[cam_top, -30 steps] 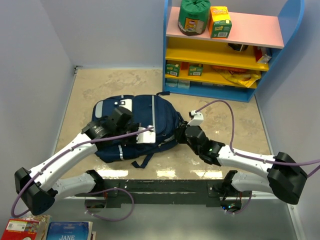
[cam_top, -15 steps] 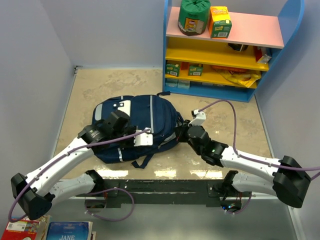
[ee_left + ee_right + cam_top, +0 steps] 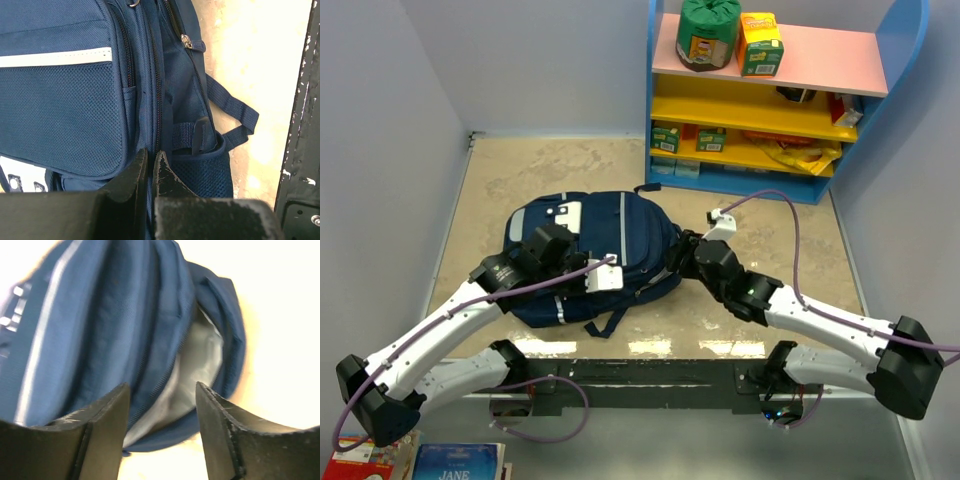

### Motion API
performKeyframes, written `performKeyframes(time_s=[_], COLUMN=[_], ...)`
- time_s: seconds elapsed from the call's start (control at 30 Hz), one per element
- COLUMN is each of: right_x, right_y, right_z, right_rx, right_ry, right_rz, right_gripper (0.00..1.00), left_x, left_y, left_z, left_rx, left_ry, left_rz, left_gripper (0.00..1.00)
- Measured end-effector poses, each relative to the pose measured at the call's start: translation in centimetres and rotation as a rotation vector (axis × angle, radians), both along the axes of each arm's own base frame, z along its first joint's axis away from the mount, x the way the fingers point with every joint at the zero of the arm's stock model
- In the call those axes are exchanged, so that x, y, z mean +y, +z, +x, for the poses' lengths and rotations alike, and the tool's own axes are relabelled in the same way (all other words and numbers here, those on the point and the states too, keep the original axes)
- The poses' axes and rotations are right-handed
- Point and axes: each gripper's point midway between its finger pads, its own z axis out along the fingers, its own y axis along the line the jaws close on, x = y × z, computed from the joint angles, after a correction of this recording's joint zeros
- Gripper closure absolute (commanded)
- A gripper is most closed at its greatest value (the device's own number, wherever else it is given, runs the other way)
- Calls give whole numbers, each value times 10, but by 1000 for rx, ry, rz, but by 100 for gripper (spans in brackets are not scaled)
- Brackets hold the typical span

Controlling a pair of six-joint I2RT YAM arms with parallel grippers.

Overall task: Pack the student bag
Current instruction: Zip the student bag at the center of the board.

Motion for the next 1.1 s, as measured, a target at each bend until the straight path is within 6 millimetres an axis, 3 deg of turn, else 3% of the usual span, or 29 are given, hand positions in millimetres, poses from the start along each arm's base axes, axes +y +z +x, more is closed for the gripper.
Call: performKeyframes(time_s=[0.17,0.33,0.43,0.47,0.53,0.77,1.1], right_x=[8,17,25,28,32,33,31], right_y=[12,-14,-30,-33,-34,-12,39], right_z=[7,11,10,8,6,5,-10], right_rx=[31,139,211,228,252,241,20], right_ry=[6,22,43,52,60,59,176], right_rz=[76,68,59,64,88,235,507], right_gripper=[37,39,50,62,72,100,100], left_x=[0,1,3,4,5,7,8], left_y=[0,1,1,0,0,2,4], left_z=[0,-1,-2,-3,-4,-6,-6], left_rx=[0,-6,-2,-1,4,3,-1], left_ry=[0,2,3,4,4,5,18], left_rz=[0,-2,4,7,11,12,7], left_gripper=[100,100,100,100,100,100,100])
